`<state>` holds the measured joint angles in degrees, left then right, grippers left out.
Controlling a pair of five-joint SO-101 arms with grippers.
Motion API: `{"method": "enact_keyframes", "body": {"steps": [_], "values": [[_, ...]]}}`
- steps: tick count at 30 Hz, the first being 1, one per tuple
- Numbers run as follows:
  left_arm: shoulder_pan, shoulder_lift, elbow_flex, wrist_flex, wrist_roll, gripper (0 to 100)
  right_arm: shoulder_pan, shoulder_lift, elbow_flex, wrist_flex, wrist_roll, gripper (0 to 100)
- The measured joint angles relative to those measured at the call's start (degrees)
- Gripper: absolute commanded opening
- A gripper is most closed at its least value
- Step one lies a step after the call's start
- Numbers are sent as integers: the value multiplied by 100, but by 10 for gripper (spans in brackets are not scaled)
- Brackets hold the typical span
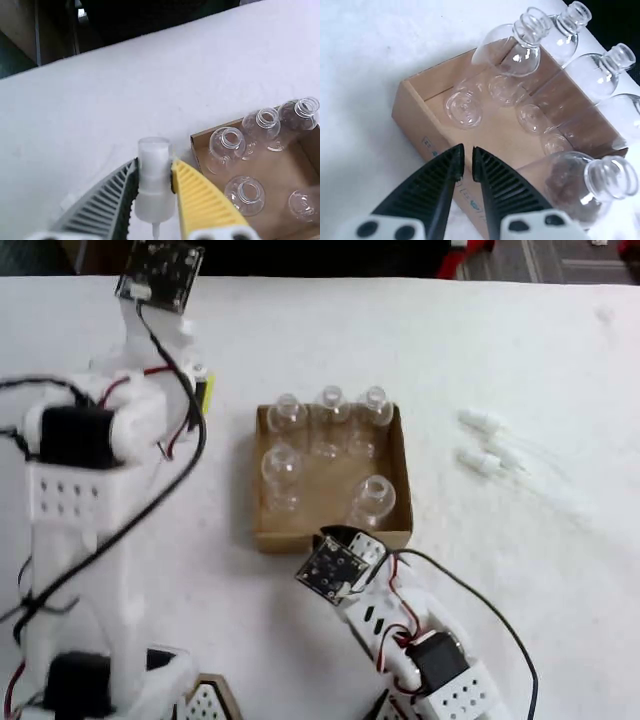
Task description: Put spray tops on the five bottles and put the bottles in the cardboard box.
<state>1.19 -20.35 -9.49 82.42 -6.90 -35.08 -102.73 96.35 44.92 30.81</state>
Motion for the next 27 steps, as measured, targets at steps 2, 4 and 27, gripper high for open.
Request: {"method": "enact_keyframes", "body": {"steps": [2,4,27], "values": [[9,-369,360,-466,229,22,-9,0,0,0,0,17],[9,-747,633,-1029,536,22,0,0,0,0,0,17],[1266,-1424,4369,-8158,1864,24,-9,0,0,0,0,17]]}}
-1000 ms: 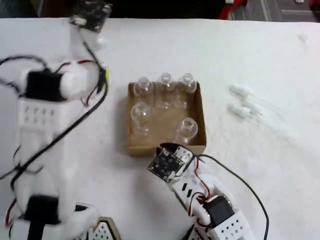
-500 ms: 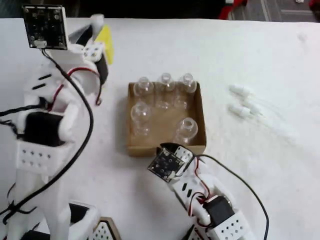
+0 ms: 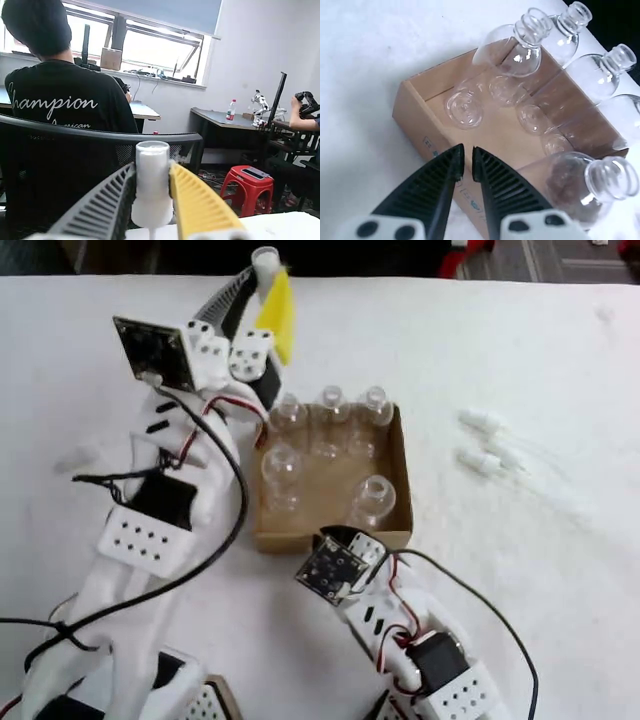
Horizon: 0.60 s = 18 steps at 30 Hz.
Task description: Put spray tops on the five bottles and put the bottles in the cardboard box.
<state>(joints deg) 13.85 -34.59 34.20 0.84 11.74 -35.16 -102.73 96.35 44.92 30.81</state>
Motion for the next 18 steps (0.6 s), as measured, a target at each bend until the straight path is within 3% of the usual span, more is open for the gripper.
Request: {"method": "enact_keyframes", "body": {"steps": [11,18], "values": [[35,70,114,176,0,24,0,0,0,0,0,17],[-26,870,97,176,97,24,105,0,0,-9,0,17]]}}
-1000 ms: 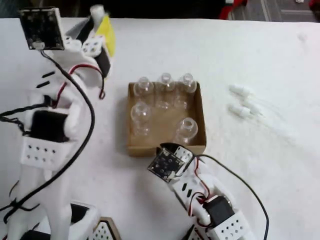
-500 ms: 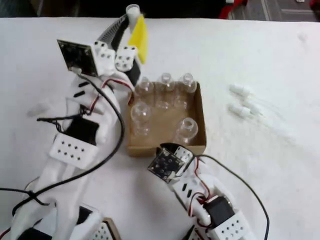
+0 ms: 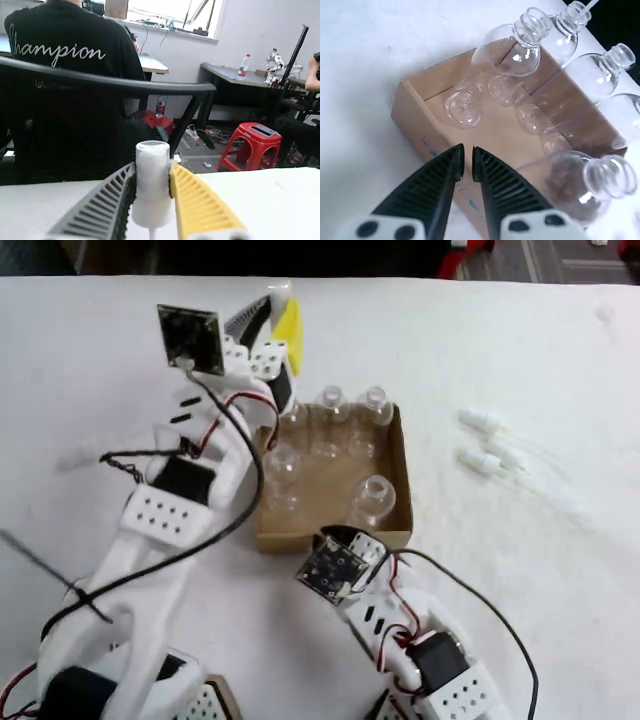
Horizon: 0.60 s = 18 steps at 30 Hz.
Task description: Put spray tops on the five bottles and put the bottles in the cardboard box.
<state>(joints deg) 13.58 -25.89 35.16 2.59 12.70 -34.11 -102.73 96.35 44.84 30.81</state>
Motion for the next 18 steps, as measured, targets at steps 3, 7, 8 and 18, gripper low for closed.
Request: {"method": "enact_keyframes", "body": {"steps": [3,7,8,18], "values": [[0,62,0,0,0,24,105,0,0,0,0,17],[-9,70,0,0,0,24,105,0,0,0,0,17],[-18,79,0,0,0,24,105,0,0,0,0,17],[-35,105,237,0,9,24,105,0,0,0,0,17]]}}
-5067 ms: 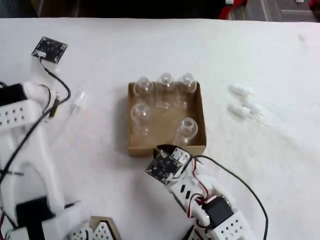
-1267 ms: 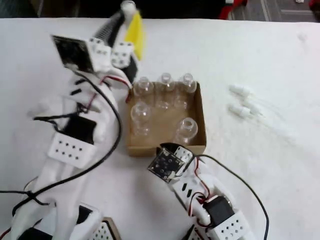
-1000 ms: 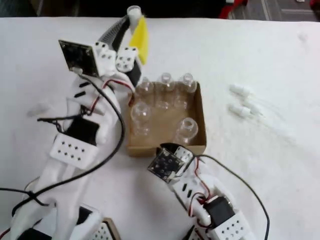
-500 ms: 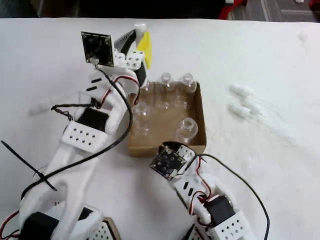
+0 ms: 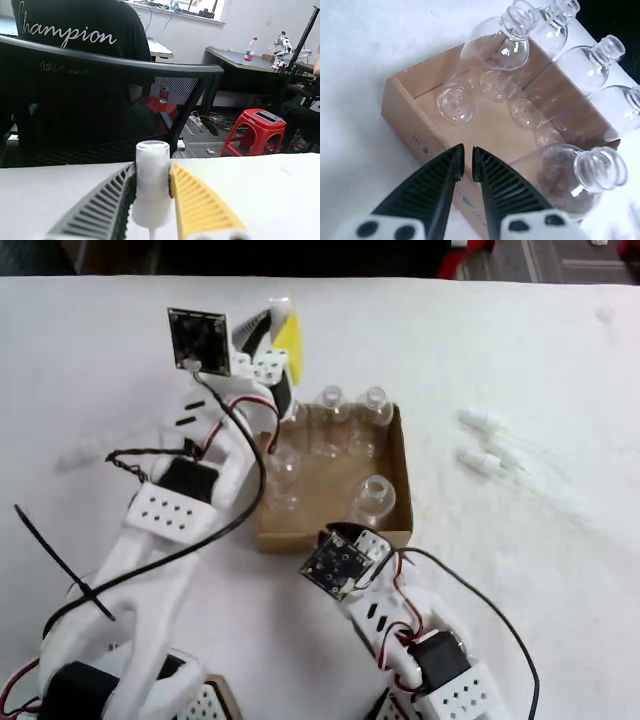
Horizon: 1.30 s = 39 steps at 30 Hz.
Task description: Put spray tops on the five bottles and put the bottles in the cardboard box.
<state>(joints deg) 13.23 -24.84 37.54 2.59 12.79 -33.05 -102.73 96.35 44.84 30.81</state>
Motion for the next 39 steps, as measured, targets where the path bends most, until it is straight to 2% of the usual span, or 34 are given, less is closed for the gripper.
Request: {"method": "enact_keyframes", "body": {"steps": [5,14,31,33,37,39], "values": [[0,18,369,-360,273,23,0,0,0,0,0,17],[0,651,1292,-2180,70,23,35,0,0,0,0,17],[9,695,1609,-2347,53,30,35,0,0,0,0,17],[9,695,1653,-2347,53,74,35,0,0,0,0,17],[9,695,1679,-2347,53,243,35,0,0,0,0,18],[9,695,1767,-2347,53,288,35,0,0,0,0,18]]}}
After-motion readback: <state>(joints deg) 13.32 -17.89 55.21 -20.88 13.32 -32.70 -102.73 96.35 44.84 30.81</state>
